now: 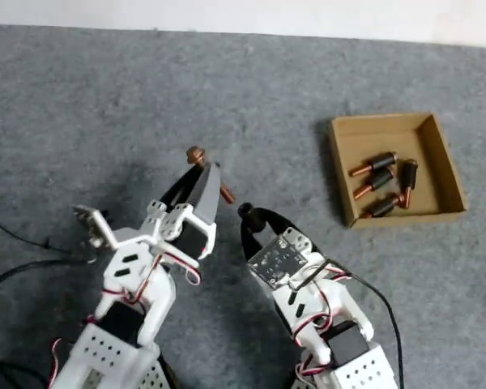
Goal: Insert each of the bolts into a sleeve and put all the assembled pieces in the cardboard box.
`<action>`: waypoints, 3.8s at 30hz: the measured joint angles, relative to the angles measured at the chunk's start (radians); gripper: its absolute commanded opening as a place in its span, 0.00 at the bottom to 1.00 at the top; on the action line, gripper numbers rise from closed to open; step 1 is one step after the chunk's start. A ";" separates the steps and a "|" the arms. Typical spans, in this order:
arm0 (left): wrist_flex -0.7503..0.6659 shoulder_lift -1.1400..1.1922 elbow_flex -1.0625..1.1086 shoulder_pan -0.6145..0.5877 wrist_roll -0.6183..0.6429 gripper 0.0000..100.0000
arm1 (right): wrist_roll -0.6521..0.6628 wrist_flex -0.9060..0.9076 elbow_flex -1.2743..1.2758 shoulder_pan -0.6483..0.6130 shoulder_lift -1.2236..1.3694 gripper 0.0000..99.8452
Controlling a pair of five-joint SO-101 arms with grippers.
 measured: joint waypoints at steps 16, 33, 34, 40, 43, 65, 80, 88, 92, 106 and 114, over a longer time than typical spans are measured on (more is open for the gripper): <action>0.209 -0.236 0.003 0.095 0.002 0.01 | 0.000 0.000 0.000 0.000 0.000 0.00; 0.288 -0.236 0.003 0.094 -0.003 0.01 | 0.002 -0.075 0.000 -0.020 0.000 0.00; 0.288 -0.236 0.003 0.094 -0.020 0.01 | 0.002 -0.075 0.000 -0.025 0.000 0.00; 0.288 -0.236 0.003 0.097 -0.071 0.01 | 0.002 -0.075 0.000 -0.029 0.000 0.00; 0.288 -0.236 0.003 0.098 -0.077 0.01 | 0.002 -0.075 0.000 -0.029 0.000 0.00; 0.293 -0.239 0.003 0.069 0.021 0.01 | 0.003 -0.089 0.000 -0.060 0.002 0.00; 0.316 -0.241 0.003 0.071 0.023 0.01 | 0.005 -0.089 0.000 -0.060 0.002 0.00; 0.316 -0.241 0.003 0.071 0.023 0.01 | 0.005 -0.089 0.000 -0.060 0.002 0.00; 0.316 -0.244 0.003 0.071 0.023 0.01 | 0.005 -0.107 0.000 -0.060 0.003 0.00; 0.316 -0.261 0.003 0.071 -0.021 0.01 | 0.006 -0.126 0.000 -0.063 0.003 0.00; 0.316 -0.259 0.003 0.071 -0.028 0.01 | 0.006 -0.126 0.000 -0.083 0.003 0.00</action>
